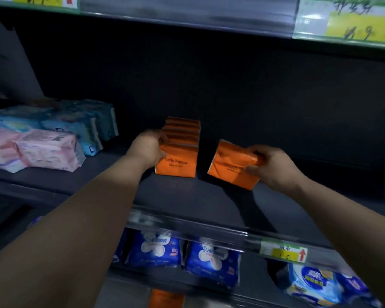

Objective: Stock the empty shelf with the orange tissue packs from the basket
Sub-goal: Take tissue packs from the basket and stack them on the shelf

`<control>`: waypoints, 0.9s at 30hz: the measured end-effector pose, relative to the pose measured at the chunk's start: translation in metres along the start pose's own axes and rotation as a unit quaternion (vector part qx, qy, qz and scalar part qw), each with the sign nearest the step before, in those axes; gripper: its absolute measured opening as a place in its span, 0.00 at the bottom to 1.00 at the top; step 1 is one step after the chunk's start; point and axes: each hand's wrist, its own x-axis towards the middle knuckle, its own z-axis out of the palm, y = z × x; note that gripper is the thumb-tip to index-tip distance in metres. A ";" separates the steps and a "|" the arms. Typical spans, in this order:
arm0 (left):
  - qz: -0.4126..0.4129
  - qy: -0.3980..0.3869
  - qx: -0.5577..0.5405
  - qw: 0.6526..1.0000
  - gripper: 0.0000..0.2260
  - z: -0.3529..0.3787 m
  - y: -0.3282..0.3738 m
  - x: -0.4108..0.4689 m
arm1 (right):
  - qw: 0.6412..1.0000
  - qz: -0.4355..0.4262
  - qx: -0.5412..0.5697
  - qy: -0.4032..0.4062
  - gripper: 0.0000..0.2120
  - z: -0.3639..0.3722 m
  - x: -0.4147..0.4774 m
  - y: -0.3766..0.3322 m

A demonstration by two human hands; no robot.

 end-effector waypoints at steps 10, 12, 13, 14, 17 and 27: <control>0.043 0.006 0.023 0.999 0.19 -0.004 -0.006 0.002 | 0.999 -0.017 0.032 -0.036 0.18 0.025 0.004 0.002; 0.048 0.007 0.020 0.999 0.18 -0.004 -0.007 0.001 | 0.999 -0.017 0.032 -0.041 0.19 0.030 0.006 0.000; 0.050 0.006 0.016 0.999 0.18 -0.004 -0.008 0.001 | 0.998 -0.017 0.032 -0.044 0.19 0.032 0.007 0.000; 0.052 0.006 0.012 0.999 0.18 -0.004 -0.009 0.001 | 0.998 -0.016 0.034 -0.047 0.19 0.034 0.008 -0.001; 0.056 0.013 0.008 0.998 0.18 -0.005 -0.012 -0.002 | 0.997 -0.013 0.046 -0.056 0.19 0.042 0.009 -0.008; 0.005 0.106 0.014 0.994 0.14 -0.022 -0.028 -0.030 | 0.998 -0.022 0.051 -0.008 0.20 0.098 0.007 -0.047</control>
